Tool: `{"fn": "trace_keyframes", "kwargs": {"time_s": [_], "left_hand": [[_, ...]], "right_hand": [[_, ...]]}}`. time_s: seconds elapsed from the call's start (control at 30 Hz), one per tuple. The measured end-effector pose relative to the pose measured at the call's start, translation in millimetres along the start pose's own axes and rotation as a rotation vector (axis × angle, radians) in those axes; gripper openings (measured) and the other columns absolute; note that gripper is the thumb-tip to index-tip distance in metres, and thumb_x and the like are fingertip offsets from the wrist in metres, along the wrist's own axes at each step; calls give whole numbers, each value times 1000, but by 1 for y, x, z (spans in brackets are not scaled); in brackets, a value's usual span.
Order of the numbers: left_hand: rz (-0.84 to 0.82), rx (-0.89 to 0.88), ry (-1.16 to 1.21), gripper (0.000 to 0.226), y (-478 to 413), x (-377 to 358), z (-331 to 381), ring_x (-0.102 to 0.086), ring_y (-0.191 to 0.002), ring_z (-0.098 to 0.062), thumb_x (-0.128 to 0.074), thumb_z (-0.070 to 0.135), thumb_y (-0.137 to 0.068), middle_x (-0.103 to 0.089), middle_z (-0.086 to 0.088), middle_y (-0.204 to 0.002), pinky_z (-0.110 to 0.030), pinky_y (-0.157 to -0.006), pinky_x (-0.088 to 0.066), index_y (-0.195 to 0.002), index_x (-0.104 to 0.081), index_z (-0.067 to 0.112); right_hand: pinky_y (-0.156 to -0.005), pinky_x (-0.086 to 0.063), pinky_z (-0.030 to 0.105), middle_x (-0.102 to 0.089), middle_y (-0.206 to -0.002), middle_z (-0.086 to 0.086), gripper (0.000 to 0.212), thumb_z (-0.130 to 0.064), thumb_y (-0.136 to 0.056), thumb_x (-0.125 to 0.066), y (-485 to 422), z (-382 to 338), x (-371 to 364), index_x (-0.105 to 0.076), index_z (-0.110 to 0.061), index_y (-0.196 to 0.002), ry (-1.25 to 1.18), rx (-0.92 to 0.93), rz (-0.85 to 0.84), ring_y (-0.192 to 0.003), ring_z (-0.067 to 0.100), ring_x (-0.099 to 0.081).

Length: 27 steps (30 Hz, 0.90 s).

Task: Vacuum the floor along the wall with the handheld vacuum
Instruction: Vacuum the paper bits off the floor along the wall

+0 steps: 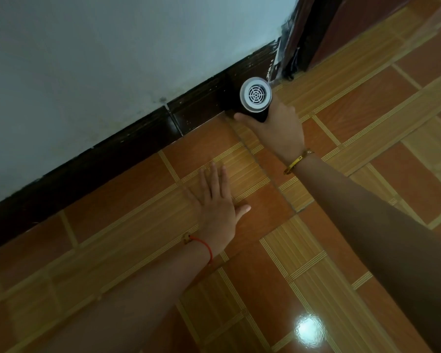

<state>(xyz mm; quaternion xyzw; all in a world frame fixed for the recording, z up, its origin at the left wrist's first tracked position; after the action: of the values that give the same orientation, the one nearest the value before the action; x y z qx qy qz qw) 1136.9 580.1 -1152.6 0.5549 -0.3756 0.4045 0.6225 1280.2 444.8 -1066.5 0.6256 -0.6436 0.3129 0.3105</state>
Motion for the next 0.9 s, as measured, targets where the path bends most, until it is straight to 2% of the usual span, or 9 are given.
{"fn": "trace_keyframes", "kwargs": {"time_s": [0.1,0.2,0.3,0.4,0.5,0.57,0.67,0.77,0.9], "left_hand": [[7,1,22,106,0,-1,0,17,-150,-36,-32,75,-86,25,-12,-162,-73,-112,-1,-152,23,12],[13,-2,53,106,-1,-1,0,19,-149,-36,-34,74,-87,26,-12,-161,-72,-110,5,-152,22,13],[25,-11,64,105,0,0,0,18,-149,-37,-36,73,-87,24,-12,-162,-72,-110,5,-153,19,13],[35,-12,82,104,1,1,-1,17,-150,-36,-37,73,-87,22,-12,-163,-72,-110,3,-154,17,13],[38,-11,111,104,0,1,-3,18,-150,-34,-37,74,-87,24,-9,-163,-72,-111,4,-154,17,16],[30,-23,142,102,-1,1,-7,19,-150,-31,-35,75,-87,24,-6,-163,-71,-111,6,-155,17,18],[82,-66,175,99,3,5,-19,14,-152,-26,-32,76,-87,15,-3,-165,-70,-114,5,-157,8,18],[181,-106,110,94,18,9,-39,9,-153,-26,-32,73,-90,7,-4,-166,-67,-116,4,-157,1,16],[234,-78,123,89,44,4,-71,10,-152,-24,-33,68,-93,7,-3,-166,-62,-118,7,-157,-2,16]], "right_hand": [[-83,-54,36,-68,-121,1,80,-69,-79,-60,3,-4,-3,-46,-18,-139,-2,34,0,-107,22,-65],[-77,-51,31,-68,-121,3,80,-68,-79,-60,3,-1,1,-45,-17,-140,16,-22,63,-107,22,-64],[-79,-54,33,-68,-120,3,81,-69,-78,-60,7,-3,3,-45,-17,-139,7,-33,86,-105,22,-66],[-81,-52,27,-68,-121,-1,78,-67,-79,-61,15,-17,-6,-47,-17,-138,-9,50,10,-105,16,-65],[-80,-55,31,-70,-116,-3,74,-64,-79,-63,28,-36,-18,-50,-18,-136,-47,114,-60,-97,13,-67],[-82,-56,34,-70,-117,-3,74,-64,-79,-63,36,-48,-28,-50,-18,-136,-48,159,-115,-101,13,-66],[-82,-55,31,-69,-118,-2,73,-60,-80,-65,45,-58,-36,-49,-17,-137,-71,192,-162,-101,13,-65],[-77,-57,32,-69,-117,-2,71,-60,-79,-67,49,-53,-31,-50,-18,-135,-64,124,-107,-94,16,-68],[-76,-59,40,-70,-113,1,74,-64,-75,-67,59,-36,-17,-53,-17,-131,-52,4,-24,-97,21,-68]]}}
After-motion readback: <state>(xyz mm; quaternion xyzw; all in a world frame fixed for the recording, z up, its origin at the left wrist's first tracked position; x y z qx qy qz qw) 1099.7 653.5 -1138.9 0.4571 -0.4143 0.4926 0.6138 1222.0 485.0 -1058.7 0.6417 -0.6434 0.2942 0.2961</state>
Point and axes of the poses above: each hand's wrist, its own y-axis away from the middle knuckle, its own x-axis out of the back of the hand, z = x × y, the point moved 6 cm from there along -y, towards the middle knuckle
